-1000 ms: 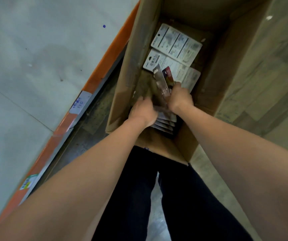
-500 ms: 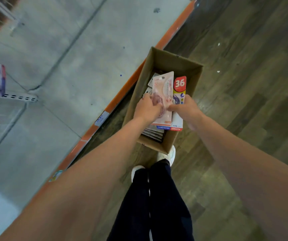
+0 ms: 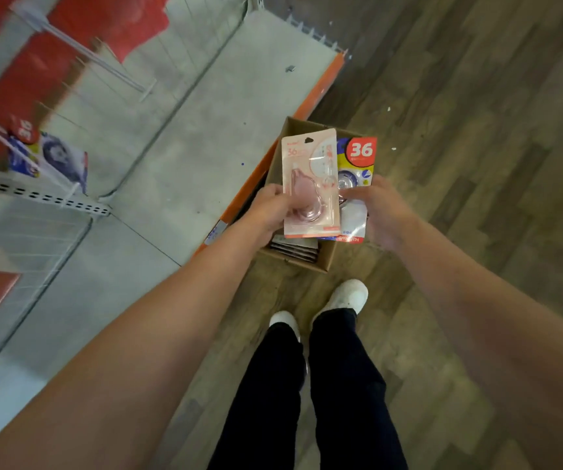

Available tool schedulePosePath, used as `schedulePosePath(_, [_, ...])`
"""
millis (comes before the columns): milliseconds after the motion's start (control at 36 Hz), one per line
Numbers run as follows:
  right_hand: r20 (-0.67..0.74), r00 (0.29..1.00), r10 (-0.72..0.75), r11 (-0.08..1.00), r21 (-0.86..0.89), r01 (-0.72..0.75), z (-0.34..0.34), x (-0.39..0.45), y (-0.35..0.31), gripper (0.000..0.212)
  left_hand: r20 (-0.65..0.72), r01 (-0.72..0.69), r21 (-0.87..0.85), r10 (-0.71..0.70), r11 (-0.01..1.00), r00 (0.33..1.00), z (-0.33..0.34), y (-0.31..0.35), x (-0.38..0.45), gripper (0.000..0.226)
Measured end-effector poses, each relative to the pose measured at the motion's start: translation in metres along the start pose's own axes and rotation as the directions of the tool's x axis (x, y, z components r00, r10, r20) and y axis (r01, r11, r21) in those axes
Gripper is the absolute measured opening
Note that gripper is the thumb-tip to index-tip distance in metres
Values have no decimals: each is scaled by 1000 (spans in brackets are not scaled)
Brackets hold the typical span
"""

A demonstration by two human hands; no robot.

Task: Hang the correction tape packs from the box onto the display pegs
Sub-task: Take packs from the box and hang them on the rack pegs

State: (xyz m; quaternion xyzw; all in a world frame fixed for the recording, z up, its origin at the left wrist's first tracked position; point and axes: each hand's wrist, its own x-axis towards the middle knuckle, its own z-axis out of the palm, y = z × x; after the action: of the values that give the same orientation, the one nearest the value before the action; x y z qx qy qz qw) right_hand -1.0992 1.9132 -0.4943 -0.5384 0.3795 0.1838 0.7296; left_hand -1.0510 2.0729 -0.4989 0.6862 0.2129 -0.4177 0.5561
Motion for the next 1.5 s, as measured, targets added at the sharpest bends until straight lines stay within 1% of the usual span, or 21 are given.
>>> schedulePosePath(111, [-82,997,-1,999,-38,-2,-6,-35,-14,49,13,-30,-5,30,1000,999,5,7,-35,49])
schedulePosePath(194, [-91,996,-2,995,-102,-8,-11,-58,-24,51,15,-48,-38,49,998,999,4,12,-58,47])
schedulePosePath(250, [-87,996,-13,994,-112,4,-14,-71,-29,51,2,-75,-47,75,996,997,3,13,-72,43])
schedulePosePath(333, [-78,995,-56,992,-114,47,-20,-90,-37,52,-85,-136,-48,131,990,988,2,18,-98,26])
schedulePosePath(444, [-59,994,-88,989,-123,80,-32,-124,-50,58,-201,-160,18,160,987,966,5,25,-133,31])
schedulePosePath(528, [-47,991,-126,985,-124,119,-40,-151,-64,54,-239,-187,0,181,982,954,19,35,-162,36])
schedulePosePath(583, [-39,988,-149,980,-138,142,-43,-168,-73,47,-247,-216,-13,206,976,947,32,44,-184,34])
schedulePosePath(667, [-30,977,-210,965,-168,202,-49,-194,-90,37,-242,-258,10,253,966,937,48,57,-215,35])
schedulePosePath(750, [-26,962,-270,948,-182,261,-57,-223,-113,33,-261,-317,29,313,948,913,58,73,-249,30])
schedulePosePath(889, [29,935,-355,922,-155,355,-58,-271,-150,37,-276,-396,95,407,913,871,63,95,-303,32])
schedulePosePath(972, [76,927,-367,906,-197,374,-51,-294,-164,36,-286,-433,113,446,894,848,65,103,-335,30])
schedulePosePath(1111, [165,906,-391,876,-237,421,-36,-328,-175,33,-346,-488,86,486,868,803,59,103,-376,37])
schedulePosePath(1194, [241,889,-390,847,-286,449,-28,-343,-178,32,-376,-516,56,497,855,782,54,98,-395,36])
schedulePosePath(1306, [305,874,-377,822,-323,468,-16,-355,-179,30,-391,-544,35,512,838,764,47,89,-413,23])
schedulePosePath(1361, [325,866,-381,809,-336,482,-10,-359,-179,30,-409,-553,15,510,833,757,44,85,-419,19])
schedulePosePath(1500, [344,851,-397,776,-370,511,5,-365,-173,27,-458,-549,-20,480,836,748,35,71,-420,21])
